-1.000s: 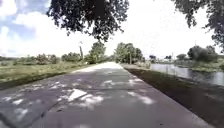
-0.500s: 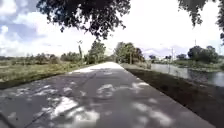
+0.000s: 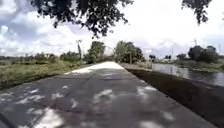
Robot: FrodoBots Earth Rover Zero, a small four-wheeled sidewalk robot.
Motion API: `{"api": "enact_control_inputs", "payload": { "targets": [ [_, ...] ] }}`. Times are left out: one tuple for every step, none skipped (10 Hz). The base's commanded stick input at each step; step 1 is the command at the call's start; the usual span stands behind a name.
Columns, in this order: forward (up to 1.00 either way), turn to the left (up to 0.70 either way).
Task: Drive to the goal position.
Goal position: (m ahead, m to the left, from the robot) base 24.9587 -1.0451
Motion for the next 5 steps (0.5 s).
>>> {"api": "enact_control_inputs", "payload": {
  "targets": [
    [0.85,0.00],
    [0.85,0.00],
    [0.85,0.00],
    [0.85,0.00],
    [0.85,0.00]
  ]
}}
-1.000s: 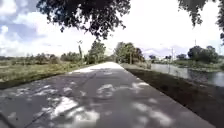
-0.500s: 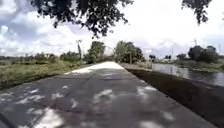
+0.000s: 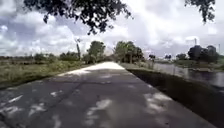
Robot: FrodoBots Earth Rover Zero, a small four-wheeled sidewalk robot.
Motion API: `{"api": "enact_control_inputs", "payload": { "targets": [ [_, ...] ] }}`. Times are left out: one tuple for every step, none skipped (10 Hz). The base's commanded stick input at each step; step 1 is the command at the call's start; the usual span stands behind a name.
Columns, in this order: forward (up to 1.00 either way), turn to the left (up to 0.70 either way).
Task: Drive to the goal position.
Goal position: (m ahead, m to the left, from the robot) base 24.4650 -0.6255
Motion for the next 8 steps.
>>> {"api": "enact_control_inputs", "payload": {
  "targets": [
    [0.85,0.00],
    [0.85,0.00],
    [0.85,0.00],
    [0.85,0.00],
    [0.85,0.00],
    [0.85,0.00],
    [0.85,0.00],
    [0.85,0.00]
  ]
}}
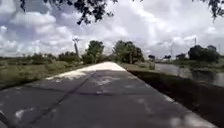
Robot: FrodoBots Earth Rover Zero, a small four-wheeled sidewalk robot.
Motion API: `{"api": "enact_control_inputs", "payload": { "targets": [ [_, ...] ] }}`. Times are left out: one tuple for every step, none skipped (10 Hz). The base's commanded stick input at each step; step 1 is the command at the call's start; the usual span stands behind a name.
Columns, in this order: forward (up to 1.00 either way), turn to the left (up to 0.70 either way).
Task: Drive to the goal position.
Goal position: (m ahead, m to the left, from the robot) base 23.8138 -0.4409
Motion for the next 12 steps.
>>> {"api": "enact_control_inputs", "payload": {
  "targets": [
    [0.85,0.00],
    [0.85,0.00],
    [0.85,0.00],
    [0.85,0.00],
    [0.85,0.00],
    [0.85,0.00],
    [0.85,0.00],
    [0.85,0.00],
    [0.85,0.00],
    [0.85,0.00],
    [0.85,0.00],
    [0.85,0.00]
  ]
}}
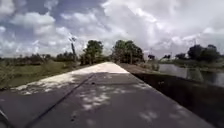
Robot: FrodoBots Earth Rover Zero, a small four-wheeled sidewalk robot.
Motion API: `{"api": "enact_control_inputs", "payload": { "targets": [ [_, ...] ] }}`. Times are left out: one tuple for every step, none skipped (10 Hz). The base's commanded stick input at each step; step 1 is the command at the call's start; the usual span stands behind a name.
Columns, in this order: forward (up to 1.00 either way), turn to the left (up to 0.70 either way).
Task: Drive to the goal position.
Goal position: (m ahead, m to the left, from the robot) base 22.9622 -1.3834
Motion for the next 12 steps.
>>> {"api": "enact_control_inputs", "payload": {
  "targets": [
    [0.85,0.00],
    [0.85,0.00],
    [0.85,0.00],
    [0.85,0.00],
    [0.85,0.00],
    [0.85,0.00],
    [0.85,0.01],
    [0.85,0.27],
    [0.85,0.34],
    [0.85,0.34],
    [0.85,0.00],
    [0.85,0.00]
  ]
}}
